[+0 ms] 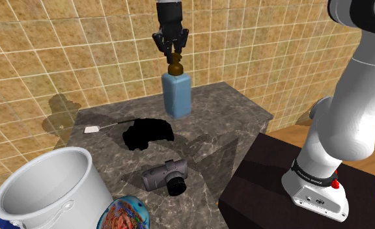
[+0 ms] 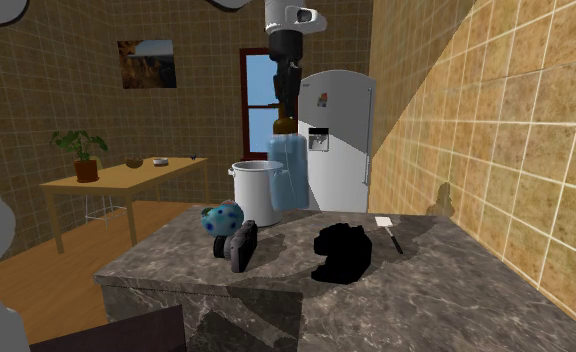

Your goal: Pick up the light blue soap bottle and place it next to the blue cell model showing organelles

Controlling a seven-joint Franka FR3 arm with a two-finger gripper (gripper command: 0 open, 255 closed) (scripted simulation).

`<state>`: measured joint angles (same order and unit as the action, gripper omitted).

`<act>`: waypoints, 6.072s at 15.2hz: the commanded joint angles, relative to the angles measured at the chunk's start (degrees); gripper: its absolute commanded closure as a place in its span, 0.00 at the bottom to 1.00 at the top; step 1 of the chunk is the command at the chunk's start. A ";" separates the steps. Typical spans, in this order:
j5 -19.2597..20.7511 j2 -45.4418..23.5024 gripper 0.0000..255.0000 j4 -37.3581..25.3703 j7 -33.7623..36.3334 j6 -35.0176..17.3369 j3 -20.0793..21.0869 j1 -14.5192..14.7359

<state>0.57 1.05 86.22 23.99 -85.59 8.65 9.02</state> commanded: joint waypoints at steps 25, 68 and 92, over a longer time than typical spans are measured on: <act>-0.48 0.52 1.00 -10.96 36.94 11.83 20.75 16.12; 0.46 -1.45 1.00 8.37 52.46 -8.96 28.12 24.15; 1.19 -2.44 1.00 25.97 53.17 -27.35 28.16 24.21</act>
<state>1.64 -1.24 111.50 77.01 -112.07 36.78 33.18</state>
